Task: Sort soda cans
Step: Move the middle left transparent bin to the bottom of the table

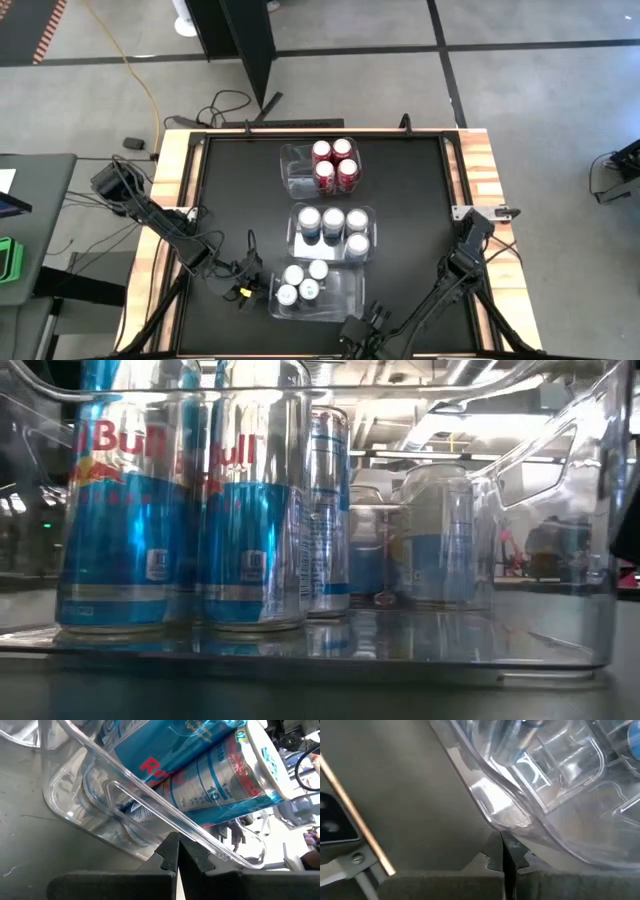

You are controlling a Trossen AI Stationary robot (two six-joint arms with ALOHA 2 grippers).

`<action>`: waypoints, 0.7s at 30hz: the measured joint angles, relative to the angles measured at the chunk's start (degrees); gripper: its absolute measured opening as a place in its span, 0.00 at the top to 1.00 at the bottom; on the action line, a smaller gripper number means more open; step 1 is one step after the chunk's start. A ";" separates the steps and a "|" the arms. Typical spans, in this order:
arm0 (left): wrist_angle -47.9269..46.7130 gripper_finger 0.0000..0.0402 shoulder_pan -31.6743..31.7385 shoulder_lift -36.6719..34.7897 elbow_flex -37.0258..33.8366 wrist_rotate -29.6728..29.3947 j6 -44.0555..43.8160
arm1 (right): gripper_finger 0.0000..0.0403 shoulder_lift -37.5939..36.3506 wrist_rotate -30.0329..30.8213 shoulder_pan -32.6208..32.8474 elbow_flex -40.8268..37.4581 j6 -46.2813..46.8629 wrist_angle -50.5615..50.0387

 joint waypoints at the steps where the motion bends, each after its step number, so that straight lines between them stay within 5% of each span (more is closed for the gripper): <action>1: 0.00 1.00 0.01 0.00 0.00 -0.20 0.00 | 0.99 0.02 -0.02 -0.08 0.00 0.00 -0.31; 15: -1.48 1.00 -0.44 -0.06 0.07 -0.88 0.07 | 0.99 0.12 -3.58 4.41 3.81 -6.48 0.40; 21: -5.50 1.00 -0.44 -0.24 0.27 0.22 0.30 | 0.99 -0.02 -2.70 7.37 5.88 6.44 -15.60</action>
